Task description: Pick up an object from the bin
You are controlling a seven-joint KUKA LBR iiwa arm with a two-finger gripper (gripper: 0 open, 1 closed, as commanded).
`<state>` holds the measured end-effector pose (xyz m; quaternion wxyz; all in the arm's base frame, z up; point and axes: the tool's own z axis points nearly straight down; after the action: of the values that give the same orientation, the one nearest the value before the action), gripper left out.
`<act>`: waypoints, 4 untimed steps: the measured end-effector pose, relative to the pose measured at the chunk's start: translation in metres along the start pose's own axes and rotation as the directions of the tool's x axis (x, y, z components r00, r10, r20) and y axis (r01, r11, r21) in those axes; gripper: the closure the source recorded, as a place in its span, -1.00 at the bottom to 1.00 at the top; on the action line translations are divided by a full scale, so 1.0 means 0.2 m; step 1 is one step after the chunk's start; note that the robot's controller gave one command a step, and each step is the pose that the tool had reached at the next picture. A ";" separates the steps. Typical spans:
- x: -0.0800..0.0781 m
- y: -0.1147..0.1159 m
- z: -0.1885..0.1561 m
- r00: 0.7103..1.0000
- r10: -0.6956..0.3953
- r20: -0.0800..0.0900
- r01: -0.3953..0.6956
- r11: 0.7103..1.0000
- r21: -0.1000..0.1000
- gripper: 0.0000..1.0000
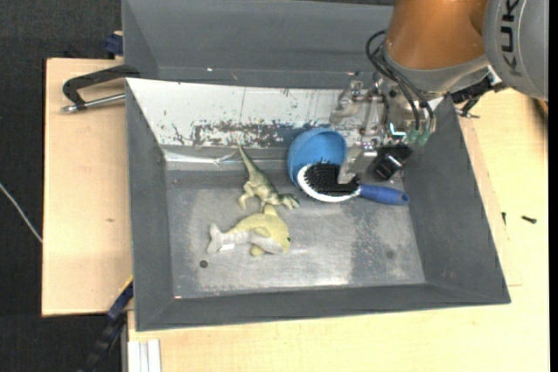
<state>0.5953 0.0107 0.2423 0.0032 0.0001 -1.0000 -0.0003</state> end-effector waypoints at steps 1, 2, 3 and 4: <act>0.08 -0.03 0.78 0.991 0.130 0.021 -0.130 0.992 -0.004 -1.00; 0.04 -0.08 0.70 0.955 0.295 0.013 -0.295 0.955 -0.004 -1.00; 0.02 -0.09 0.68 0.937 0.348 0.011 -0.348 0.937 -0.005 -1.00; 0.02 -0.12 0.84 0.884 0.468 0.007 -0.468 0.884 -0.008 -1.00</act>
Offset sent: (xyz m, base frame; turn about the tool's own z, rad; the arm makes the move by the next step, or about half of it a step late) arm -0.0216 -0.0071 -0.1723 0.1310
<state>0.5895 -0.0141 0.0749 -0.0014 -0.2411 -0.9705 -0.0026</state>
